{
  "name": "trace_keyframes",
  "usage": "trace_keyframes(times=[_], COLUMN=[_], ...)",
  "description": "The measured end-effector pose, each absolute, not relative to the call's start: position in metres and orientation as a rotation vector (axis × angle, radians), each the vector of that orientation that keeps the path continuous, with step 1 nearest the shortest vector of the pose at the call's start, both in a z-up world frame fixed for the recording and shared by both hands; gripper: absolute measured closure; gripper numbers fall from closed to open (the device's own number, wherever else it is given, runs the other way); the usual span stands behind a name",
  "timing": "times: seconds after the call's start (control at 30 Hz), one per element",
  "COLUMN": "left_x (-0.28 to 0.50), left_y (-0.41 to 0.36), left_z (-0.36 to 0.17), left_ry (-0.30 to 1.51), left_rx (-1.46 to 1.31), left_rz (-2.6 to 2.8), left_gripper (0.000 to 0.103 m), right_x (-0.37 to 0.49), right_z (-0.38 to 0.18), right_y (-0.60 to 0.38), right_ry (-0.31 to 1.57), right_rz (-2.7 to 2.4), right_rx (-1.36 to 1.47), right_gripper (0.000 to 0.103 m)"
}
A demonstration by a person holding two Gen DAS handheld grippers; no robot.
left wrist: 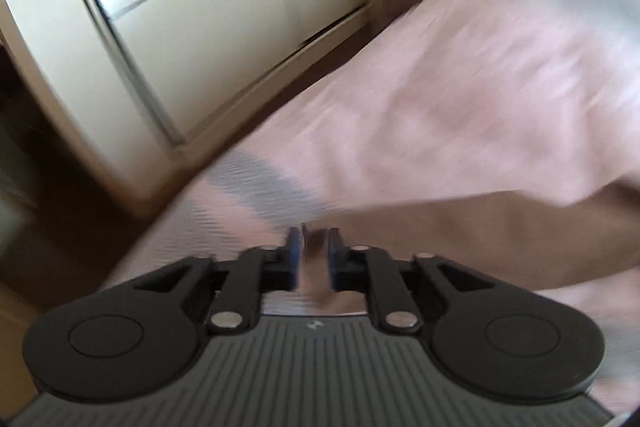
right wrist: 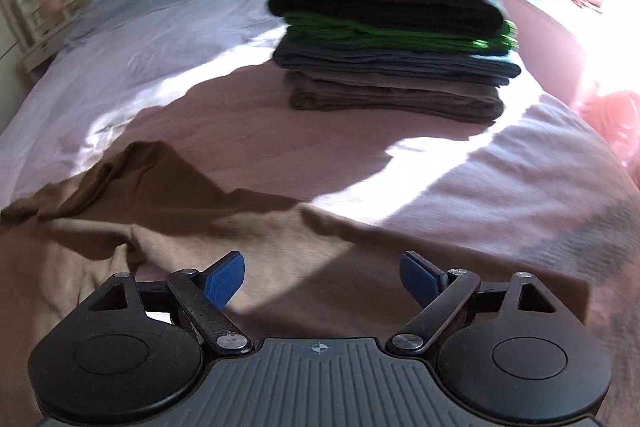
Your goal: Fold clothes
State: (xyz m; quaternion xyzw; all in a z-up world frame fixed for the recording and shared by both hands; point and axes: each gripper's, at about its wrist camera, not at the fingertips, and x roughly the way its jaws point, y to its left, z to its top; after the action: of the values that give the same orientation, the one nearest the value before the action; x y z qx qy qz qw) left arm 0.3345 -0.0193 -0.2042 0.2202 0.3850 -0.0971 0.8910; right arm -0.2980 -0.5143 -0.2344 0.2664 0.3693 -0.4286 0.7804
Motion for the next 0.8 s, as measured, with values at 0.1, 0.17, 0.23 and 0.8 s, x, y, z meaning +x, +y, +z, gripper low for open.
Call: trace_keyframes(times=[0.1,0.17,0.23,0.8], left_x=[0.334,0.321,0.305,0.159], left_y=[-0.033,-0.049,-0.081,-0.347], left_z=[-0.209,-0.198,-0.194,-0.328], left_ry=[0.841,0.891,0.977,-0.073], left_rx=[0.393,0.240,0.143,1.471], left_rz=[-0.202,-0.361,-0.589,-1.577], left_gripper=[0.086,0.087,0.086,0.083], right_x=[-0.245,-0.212,-0.179,-0.019], right_z=[-0.243,-0.245,-0.248,-0.358], right_y=[-0.513,-0.512,-0.511,-0.504], right_ry=[0.832,0.840,0.835,0.862], right_rz=[-0.833,-0.762,-0.675,0.002], right_rx=[0.444,0.355,0.290,-0.736], right_gripper=[0.016,0.016,0.016,0.067])
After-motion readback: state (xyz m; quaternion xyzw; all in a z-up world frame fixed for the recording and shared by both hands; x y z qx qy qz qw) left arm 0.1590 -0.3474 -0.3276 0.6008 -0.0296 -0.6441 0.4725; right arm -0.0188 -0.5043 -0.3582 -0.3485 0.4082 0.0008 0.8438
